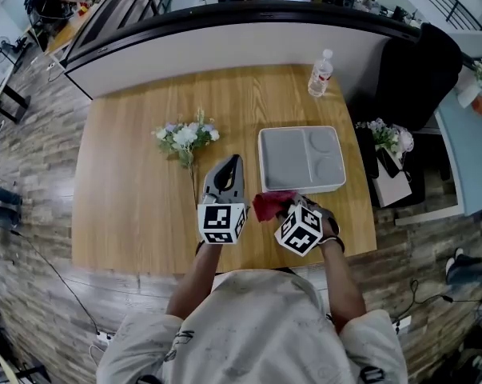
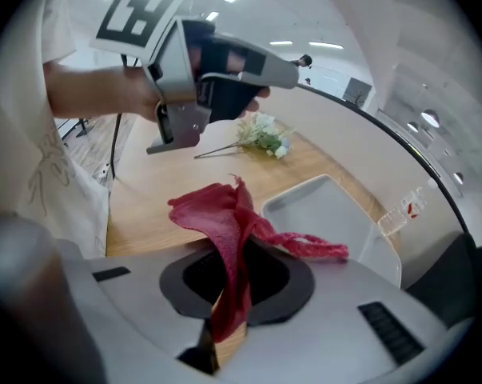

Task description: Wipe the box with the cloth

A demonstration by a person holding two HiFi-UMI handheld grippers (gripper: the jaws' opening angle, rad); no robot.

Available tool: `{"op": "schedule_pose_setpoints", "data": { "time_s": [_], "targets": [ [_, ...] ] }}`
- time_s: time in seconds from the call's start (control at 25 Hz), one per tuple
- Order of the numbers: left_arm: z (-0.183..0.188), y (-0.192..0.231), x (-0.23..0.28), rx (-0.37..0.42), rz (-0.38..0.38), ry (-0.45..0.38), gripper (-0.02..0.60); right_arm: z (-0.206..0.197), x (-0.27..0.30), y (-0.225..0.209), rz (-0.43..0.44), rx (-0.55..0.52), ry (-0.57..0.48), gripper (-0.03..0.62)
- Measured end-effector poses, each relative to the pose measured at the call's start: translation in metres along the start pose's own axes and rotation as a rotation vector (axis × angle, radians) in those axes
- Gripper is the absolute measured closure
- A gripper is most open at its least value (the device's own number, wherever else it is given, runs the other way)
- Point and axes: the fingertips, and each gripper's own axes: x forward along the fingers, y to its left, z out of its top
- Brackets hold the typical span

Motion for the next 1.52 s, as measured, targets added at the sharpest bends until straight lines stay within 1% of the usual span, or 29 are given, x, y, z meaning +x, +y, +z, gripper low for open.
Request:
{"op": "schedule_pose_setpoints", "data": {
  "time_s": [0.2,0.36,0.44,0.64,0.72,0.92,1.08,1.16,1.28,1.4,1.52],
  "targets": [
    [0.007,-0.006,0.009,0.003,-0.026,-0.017,0.574,0.013,-0.03,-0.033,-0.081,0.154,-0.157,0.54],
    [0.018,-0.014,0.016,0.002,-0.059,-0.032,0.574,0.025,-0.065,-0.074,-0.206,0.282,-0.306,0.54],
    [0.024,-0.013,0.016,0.006,-0.064,-0.039,0.574,0.03,-0.078,-0.094,-0.27,0.333,-0.369,0.54],
    [0.036,-0.015,0.018,0.018,-0.071,-0.058,0.574,0.021,-0.104,-0.132,-0.405,0.395,-0.426,0.54],
    [0.041,-0.015,0.02,0.023,-0.072,-0.069,0.574,0.022,-0.116,-0.145,-0.453,0.423,-0.47,0.54],
    [0.058,-0.015,0.02,0.051,-0.077,-0.098,0.574,0.021,-0.141,-0.174,-0.53,0.542,-0.582,0.54],
    [0.069,-0.013,0.017,0.088,-0.075,-0.117,0.574,0.019,-0.158,-0.19,-0.608,0.608,-0.662,0.54],
    [0.072,-0.009,0.015,0.089,-0.064,-0.124,0.574,0.018,-0.167,-0.195,-0.641,0.644,-0.721,0.54],
    [0.076,-0.005,0.013,0.09,-0.052,-0.137,0.574,0.01,-0.176,-0.201,-0.679,0.726,-0.792,0.54],
    [0.079,-0.001,0.012,0.094,-0.041,-0.149,0.574,-0.003,-0.184,-0.209,-0.755,0.766,-0.807,0.54],
    [0.081,0.004,0.011,0.092,-0.027,-0.159,0.574,-0.007,-0.19,-0.212,-0.829,0.722,-0.79,0.54]
  ]
}}
